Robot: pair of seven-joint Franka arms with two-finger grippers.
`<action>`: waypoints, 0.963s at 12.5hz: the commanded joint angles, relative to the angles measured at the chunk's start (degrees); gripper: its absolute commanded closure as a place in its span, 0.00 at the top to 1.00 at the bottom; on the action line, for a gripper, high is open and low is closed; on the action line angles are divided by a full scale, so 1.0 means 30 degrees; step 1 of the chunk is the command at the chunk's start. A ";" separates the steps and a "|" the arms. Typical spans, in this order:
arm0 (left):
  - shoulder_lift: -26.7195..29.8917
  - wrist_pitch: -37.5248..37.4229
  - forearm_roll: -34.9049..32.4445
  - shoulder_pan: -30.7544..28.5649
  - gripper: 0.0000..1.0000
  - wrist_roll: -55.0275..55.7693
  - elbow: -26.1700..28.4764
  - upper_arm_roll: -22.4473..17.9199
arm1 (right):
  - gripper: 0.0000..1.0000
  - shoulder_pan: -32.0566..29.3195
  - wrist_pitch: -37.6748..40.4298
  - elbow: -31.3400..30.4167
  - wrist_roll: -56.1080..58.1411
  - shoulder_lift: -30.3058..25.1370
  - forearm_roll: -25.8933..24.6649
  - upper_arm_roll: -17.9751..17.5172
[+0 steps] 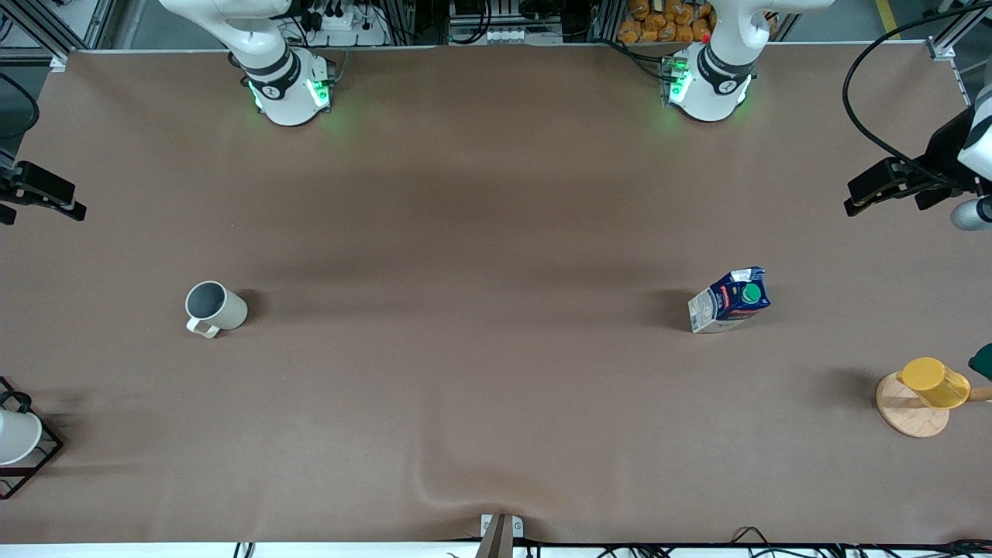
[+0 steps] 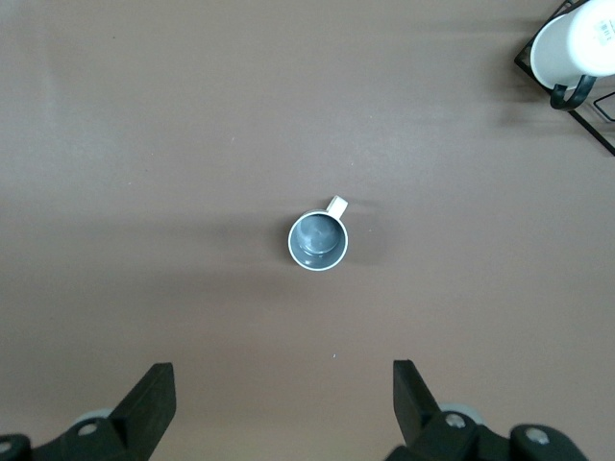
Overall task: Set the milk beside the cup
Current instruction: 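Reach to the blue milk carton and grasp it with the left gripper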
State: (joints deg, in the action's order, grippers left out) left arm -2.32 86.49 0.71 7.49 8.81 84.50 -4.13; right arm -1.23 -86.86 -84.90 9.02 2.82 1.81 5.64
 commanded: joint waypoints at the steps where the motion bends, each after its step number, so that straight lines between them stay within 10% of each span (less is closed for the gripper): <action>1: 0.0040 -0.0179 0.0172 -0.0008 1.00 -0.0213 -0.0073 0.0057 | 1.00 -0.0204 0.0214 0.0292 -0.0106 0.0143 -0.0048 -0.0152; 8: -0.2916 0.1020 0.0201 0.0315 1.00 0.0311 0.0337 0.0613 | 1.00 -0.0233 0.0185 0.0292 -0.0164 0.0173 -0.0048 -0.0152; 12: -0.3153 0.4877 0.0114 0.0082 1.00 0.0899 0.3784 0.0730 | 1.00 -0.0058 0.0096 0.0408 0.0041 0.0728 -0.0193 -0.0181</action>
State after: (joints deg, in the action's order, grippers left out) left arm -13.33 95.72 0.71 8.33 10.47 89.99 -2.11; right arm -1.24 -86.91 -84.93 9.07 3.33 1.81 5.65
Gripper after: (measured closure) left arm 0.000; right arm 0.000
